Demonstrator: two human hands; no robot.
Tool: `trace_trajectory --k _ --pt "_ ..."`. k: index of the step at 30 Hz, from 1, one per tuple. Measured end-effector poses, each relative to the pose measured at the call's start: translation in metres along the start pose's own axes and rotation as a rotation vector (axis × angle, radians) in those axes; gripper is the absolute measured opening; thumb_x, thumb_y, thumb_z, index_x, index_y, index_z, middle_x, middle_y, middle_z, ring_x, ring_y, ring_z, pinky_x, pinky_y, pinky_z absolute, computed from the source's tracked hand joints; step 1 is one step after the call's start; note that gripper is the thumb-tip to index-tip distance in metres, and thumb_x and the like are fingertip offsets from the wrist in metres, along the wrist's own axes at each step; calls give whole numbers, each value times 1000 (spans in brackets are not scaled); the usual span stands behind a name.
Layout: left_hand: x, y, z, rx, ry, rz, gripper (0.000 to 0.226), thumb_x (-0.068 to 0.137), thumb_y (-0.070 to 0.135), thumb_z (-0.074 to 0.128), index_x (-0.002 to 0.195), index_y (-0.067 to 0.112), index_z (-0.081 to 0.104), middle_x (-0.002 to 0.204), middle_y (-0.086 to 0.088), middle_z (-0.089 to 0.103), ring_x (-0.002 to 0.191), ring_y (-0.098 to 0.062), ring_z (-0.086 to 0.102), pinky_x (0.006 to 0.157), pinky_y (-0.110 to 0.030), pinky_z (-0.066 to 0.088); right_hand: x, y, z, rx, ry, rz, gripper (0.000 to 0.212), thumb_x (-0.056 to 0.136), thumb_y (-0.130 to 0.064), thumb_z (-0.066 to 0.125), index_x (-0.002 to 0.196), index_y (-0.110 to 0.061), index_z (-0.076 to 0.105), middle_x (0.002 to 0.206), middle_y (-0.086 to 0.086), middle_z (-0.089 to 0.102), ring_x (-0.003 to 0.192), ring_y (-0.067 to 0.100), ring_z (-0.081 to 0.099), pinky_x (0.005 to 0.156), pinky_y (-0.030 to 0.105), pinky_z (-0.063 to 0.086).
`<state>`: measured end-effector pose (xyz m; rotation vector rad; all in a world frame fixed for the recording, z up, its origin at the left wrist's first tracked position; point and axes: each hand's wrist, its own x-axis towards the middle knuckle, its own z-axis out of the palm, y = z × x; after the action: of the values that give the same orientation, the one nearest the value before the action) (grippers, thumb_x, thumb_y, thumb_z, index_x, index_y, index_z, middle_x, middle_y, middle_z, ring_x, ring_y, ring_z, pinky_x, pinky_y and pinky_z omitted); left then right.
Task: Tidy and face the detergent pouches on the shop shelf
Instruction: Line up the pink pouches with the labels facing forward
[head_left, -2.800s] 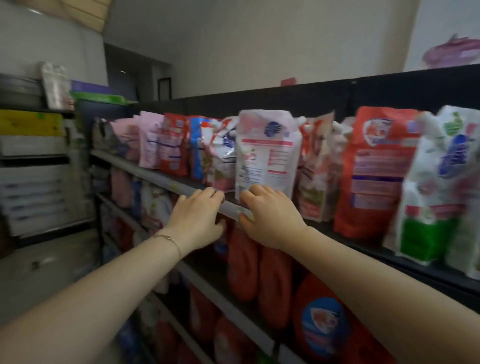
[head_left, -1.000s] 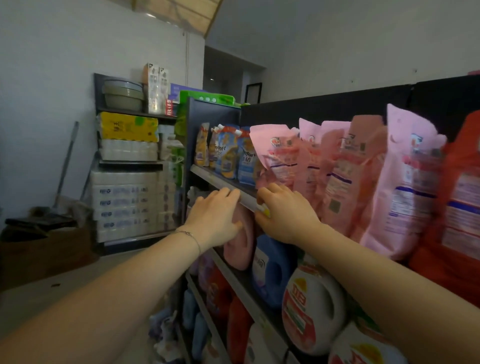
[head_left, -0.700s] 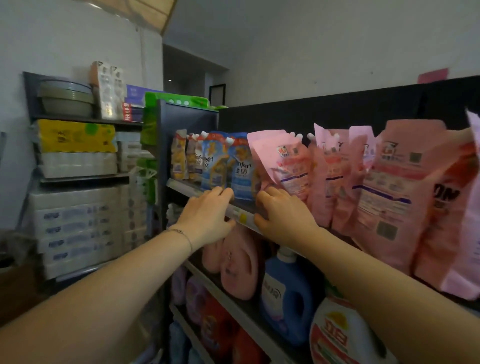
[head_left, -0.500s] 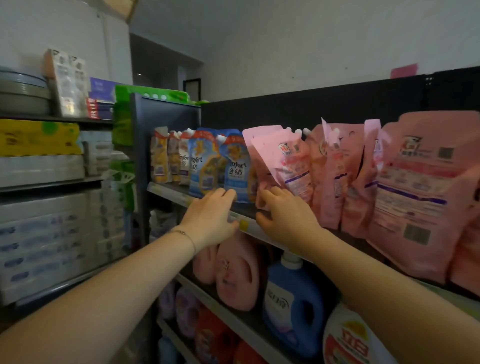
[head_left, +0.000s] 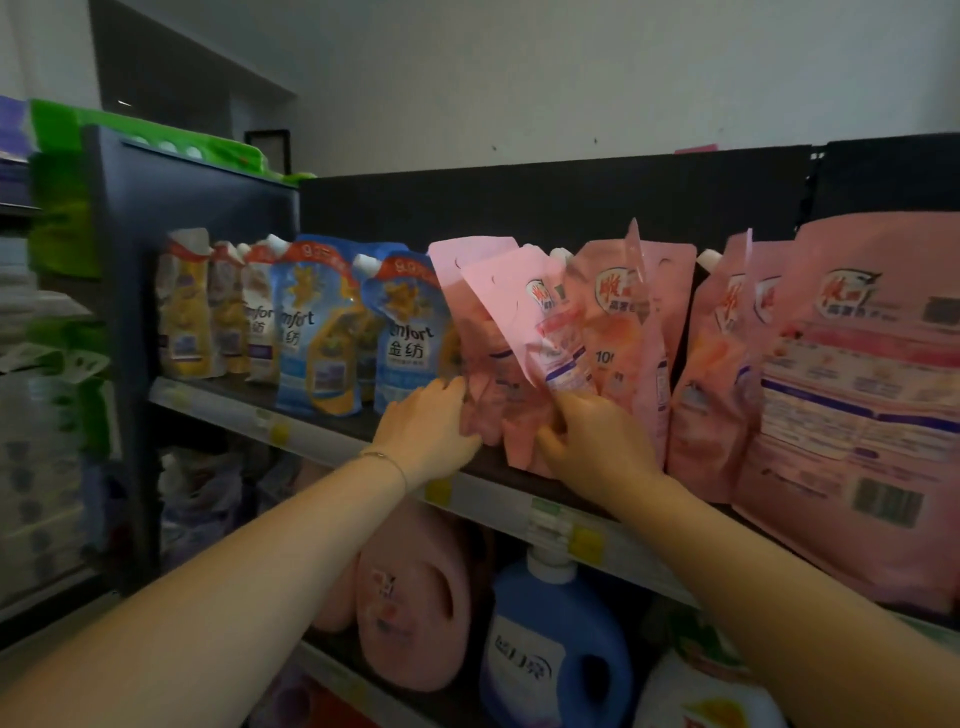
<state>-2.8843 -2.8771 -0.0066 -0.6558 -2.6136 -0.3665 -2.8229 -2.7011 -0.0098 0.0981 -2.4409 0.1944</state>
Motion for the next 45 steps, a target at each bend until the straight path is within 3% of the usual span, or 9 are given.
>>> trace_trajectory --k 8,11,16,23,27,30,37,41,45 --pt "27 6 28 -335 -15 37 51 78 64 61 111 27 49 103 1 63 95 -23 62 78 -37 53 7 8 2 59 34 205 29 85 -15 54 59 -10 42 78 10 44 77 34 54 61 31 31" --pt "35 13 32 -506 -52 75 81 61 84 58 117 27 49 113 6 60 104 -17 60 91 -36 51 8 9 5 125 20 237 19 88 -9 50 97 4 60 110 17 51 97 33 53 73 25 31" --pt "42 21 33 -574 -67 105 97 65 74 67 141 23 35 138 -1 46 126 -24 46 103 -33 39 23 14 1 224 -19 335 55 85 2 50 136 -2 30 127 21 50 115 36 51 87 33 41" --pt "51 19 46 -708 -73 79 94 58 64 78 133 21 40 130 -1 54 120 -24 51 99 -36 44 53 20 6 -606 -394 191 80 85 -9 64 149 -3 17 156 11 18 146 30 9 109 43 36" --pt "56 21 51 -742 -93 61 77 59 58 80 116 21 44 119 -3 59 111 -25 57 92 -42 50 68 6 0 -1011 -587 291 57 98 -23 45 149 -12 24 153 10 28 140 29 24 106 39 33" --pt "59 24 55 -726 -77 76 73 64 53 78 119 20 43 121 -5 59 113 -27 55 93 -41 49 72 7 -3 -1320 -693 249 70 97 -47 37 153 -17 8 159 12 12 145 37 8 113 55 13" --pt "61 30 57 -758 -90 99 65 70 32 78 122 18 42 121 -4 56 114 -25 52 84 -26 39 42 45 34 -1484 -677 143 82 95 -54 35 152 -18 -11 159 16 -12 140 48 -20 88 74 -23" --pt "61 41 57 -775 -100 69 83 71 31 78 138 13 33 130 -7 53 119 -28 50 89 -29 41 38 64 14 -1161 -649 289 72 94 -57 24 154 -22 6 161 12 -2 144 42 -13 108 64 -10" --pt "60 60 59 -800 -108 17 85 73 33 77 140 12 28 133 -12 50 121 -32 49 96 -37 44 14 87 -11 -1133 -589 297 66 94 -59 23 152 -25 24 161 5 11 146 37 -9 109 63 -10"
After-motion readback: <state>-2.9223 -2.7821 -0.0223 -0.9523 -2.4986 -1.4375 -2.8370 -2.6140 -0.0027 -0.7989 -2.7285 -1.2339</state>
